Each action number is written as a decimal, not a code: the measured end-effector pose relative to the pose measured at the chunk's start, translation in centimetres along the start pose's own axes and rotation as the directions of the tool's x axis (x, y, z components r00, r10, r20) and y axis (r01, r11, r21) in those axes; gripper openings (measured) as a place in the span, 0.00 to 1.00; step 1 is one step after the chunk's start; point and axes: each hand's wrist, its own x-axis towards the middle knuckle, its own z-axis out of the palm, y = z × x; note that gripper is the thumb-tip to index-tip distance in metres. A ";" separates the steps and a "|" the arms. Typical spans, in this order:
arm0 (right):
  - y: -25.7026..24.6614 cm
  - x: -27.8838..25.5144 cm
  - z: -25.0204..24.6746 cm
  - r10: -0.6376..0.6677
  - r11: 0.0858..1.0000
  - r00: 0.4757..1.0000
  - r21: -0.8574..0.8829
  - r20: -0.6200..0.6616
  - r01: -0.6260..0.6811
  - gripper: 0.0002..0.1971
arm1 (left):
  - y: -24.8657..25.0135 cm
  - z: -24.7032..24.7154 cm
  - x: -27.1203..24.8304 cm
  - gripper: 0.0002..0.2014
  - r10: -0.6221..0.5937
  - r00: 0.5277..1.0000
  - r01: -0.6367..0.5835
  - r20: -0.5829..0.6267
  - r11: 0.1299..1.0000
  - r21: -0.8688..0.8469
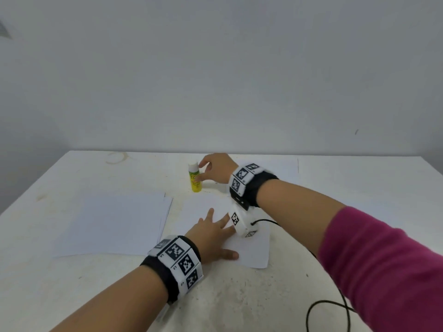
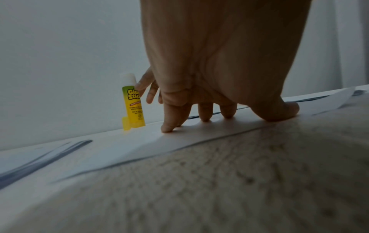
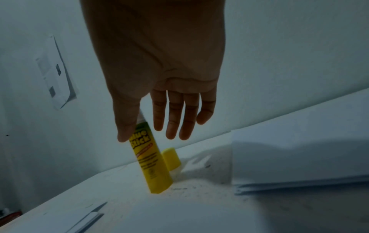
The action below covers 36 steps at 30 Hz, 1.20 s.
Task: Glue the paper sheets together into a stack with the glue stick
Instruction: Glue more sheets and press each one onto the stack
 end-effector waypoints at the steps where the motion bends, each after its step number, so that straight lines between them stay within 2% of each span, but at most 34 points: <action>1: -0.2 0.5 0.4 0.000 1.000 1.000 0.005 0.001 0.000 0.25 | 0.1 -0.1 -0.1 0.40 -0.001 1.000 0.001 -0.003 1.000 -0.019; 5: -0.5 1.6 0.9 0.046 0.999 0.999 -0.010 0.007 -0.046 0.20 | 0.5 -0.5 -0.6 0.39 -0.016 1.000 0.017 0.014 0.998 -0.059; 9: 0.1 -0.3 -0.5 0.055 0.983 0.997 0.178 -0.045 -0.046 0.12 | 0.2 -0.5 -0.2 0.29 0.019 0.999 -0.019 -0.030 1.000 -0.006; 12: 1.2 -3.5 -2.9 0.070 0.913 0.990 0.392 0.121 -0.113 0.09 | 0.2 -1.0 0.0 0.27 0.037 0.999 -0.041 0.031 0.988 0.150; 14: 2.6 -5.7 -5.0 0.064 0.939 0.979 0.320 0.195 -0.125 0.14 | 0.4 -1.5 -0.1 0.30 0.030 0.999 -0.037 0.035 0.977 0.212; 15: 3.5 -6.6 -5.8 0.081 0.961 0.980 0.248 0.183 -0.126 0.19 | 0.5 -1.6 -0.2 0.31 0.033 0.999 -0.035 0.011 0.975 0.221; 17: 5.4 -8.0 -6.9 0.160 0.971 0.985 0.171 0.062 -0.168 0.27 | 0.8 -1.7 -0.4 0.35 0.044 0.998 -0.033 -0.043 0.972 0.234; 19: 7.2 -9.1 -7.0 0.243 0.956 0.966 0.190 -0.091 -0.223 0.25 | 1.2 -1.7 -0.5 0.39 0.045 0.995 -0.024 -0.087 0.974 0.224; 21: 8.6 -9.8 -6.4 0.256 0.947 0.952 0.240 -0.168 -0.212 0.22 | 1.7 -1.8 -0.3 0.41 0.070 0.986 -0.039 -0.149 0.979 0.202; 24: 9.1 -10.9 -4.8 0.192 0.937 0.965 0.325 -0.180 -0.126 0.17 | 2.1 -1.8 0.2 0.41 0.145 0.973 -0.121 -0.177 0.983 0.141; 29: 8.3 -10.6 -2.1 0.081 0.957 0.973 0.291 -0.216 -0.015 0.15 | 2.1 -1.8 0.5 0.45 0.173 0.972 -0.165 -0.157 0.984 0.063; 31: 8.1 -10.0 -1.3 0.065 0.953 0.973 0.302 -0.220 0.005 0.14 | 2.0 -1.7 0.5 0.45 0.169 0.971 -0.163 -0.167 0.985 0.051; 36: 8.0 -9.6 -0.8 0.044 0.983 0.981 0.185 -0.191 -0.008 0.15 | 2.0 -1.6 0.4 0.46 0.169 0.972 -0.164 -0.164 0.985 0.045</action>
